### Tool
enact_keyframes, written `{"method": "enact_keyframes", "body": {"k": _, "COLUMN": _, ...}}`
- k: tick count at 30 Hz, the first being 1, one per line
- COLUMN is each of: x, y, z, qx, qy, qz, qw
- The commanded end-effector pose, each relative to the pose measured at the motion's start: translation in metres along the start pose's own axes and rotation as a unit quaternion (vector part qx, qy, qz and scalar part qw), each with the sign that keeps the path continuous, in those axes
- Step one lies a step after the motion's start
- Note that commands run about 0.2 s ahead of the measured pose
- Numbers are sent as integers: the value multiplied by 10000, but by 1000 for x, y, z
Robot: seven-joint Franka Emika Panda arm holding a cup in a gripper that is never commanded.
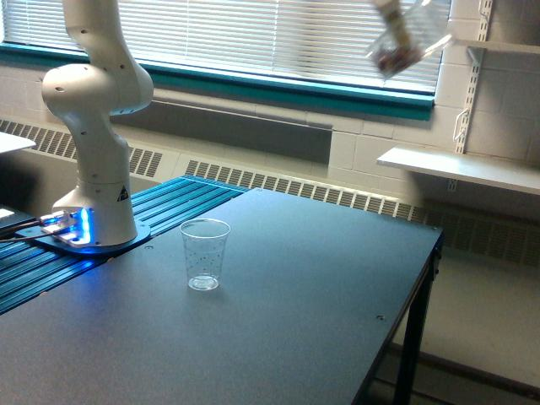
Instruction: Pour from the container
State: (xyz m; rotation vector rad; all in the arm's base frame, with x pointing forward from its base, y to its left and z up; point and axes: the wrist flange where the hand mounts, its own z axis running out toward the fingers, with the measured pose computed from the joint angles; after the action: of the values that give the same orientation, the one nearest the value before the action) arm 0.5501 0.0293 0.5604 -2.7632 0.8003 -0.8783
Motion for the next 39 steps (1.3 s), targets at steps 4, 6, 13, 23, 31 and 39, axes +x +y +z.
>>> {"method": "enact_keyframes", "body": {"k": 4, "x": -48, "y": 37, "z": -12, "qx": -339, "qy": -267, "qz": -723, "qw": 9964}}
{"method": "enact_keyframes", "body": {"k": 6, "x": -60, "y": 50, "z": -8, "qx": -473, "qy": -414, "qz": -806, "qw": 9948}}
{"method": "enact_keyframes", "body": {"k": 13, "x": -95, "y": 88, "z": 1, "qx": -712, "qy": -811, "qz": -924, "qw": 9899}}
{"method": "enact_keyframes", "body": {"k": 23, "x": -141, "y": 138, "z": 24, "qx": -782, "qy": -1017, "qz": -1133, "qw": 9852}}
{"method": "enact_keyframes", "body": {"k": 31, "x": -201, "y": 174, "z": 40, "qx": -1004, "qy": -1656, "qz": -1185, "qw": 9739}}
{"method": "enact_keyframes", "body": {"k": 39, "x": -224, "y": 174, "z": 25, "qx": -978, "qy": -1895, "qz": -853, "qw": 9733}}
